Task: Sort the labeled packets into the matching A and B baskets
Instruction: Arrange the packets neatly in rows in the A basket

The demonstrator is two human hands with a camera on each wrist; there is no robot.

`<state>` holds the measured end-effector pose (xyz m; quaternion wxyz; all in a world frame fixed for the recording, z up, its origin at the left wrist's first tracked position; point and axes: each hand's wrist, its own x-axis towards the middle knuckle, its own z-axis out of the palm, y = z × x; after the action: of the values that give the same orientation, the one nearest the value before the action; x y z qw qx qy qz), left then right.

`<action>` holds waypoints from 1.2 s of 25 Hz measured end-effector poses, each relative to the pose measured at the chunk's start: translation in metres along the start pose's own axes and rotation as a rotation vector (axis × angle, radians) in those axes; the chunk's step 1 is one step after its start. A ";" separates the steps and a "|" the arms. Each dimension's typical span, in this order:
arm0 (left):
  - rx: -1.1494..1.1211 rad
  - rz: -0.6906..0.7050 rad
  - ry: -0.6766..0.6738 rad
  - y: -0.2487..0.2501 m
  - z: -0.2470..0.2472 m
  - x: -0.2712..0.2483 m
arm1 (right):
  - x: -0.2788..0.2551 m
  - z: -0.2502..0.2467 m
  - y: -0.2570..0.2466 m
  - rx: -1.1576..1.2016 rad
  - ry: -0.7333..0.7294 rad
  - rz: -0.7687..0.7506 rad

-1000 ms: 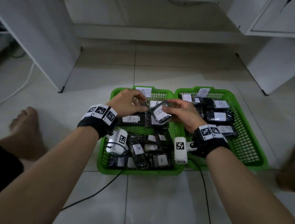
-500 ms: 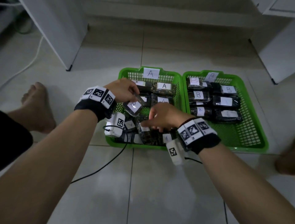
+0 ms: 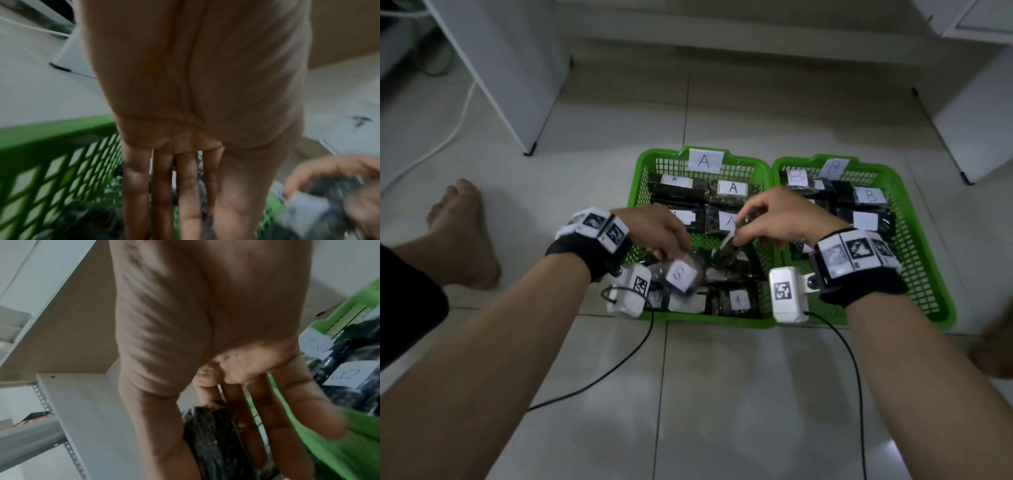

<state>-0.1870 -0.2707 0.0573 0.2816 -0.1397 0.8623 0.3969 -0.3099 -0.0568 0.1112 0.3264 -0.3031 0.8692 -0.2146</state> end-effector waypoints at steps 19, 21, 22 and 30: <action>0.463 0.302 0.518 0.008 -0.011 0.013 | 0.045 0.044 0.008 0.158 0.286 -0.099; 0.536 0.170 0.534 0.004 -0.014 0.013 | 0.047 0.049 0.008 -0.020 0.184 -0.058; 0.574 0.119 0.540 0.003 -0.015 0.014 | 0.049 0.051 0.009 -0.121 0.116 -0.027; 0.797 -0.092 0.435 0.004 -0.012 0.022 | 0.068 0.071 0.006 -0.577 -0.186 0.066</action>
<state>-0.2105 -0.2778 0.0529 0.1432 -0.1387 0.9798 -0.0175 -0.3033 -0.1100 0.0285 0.3121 -0.3732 0.8700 0.0806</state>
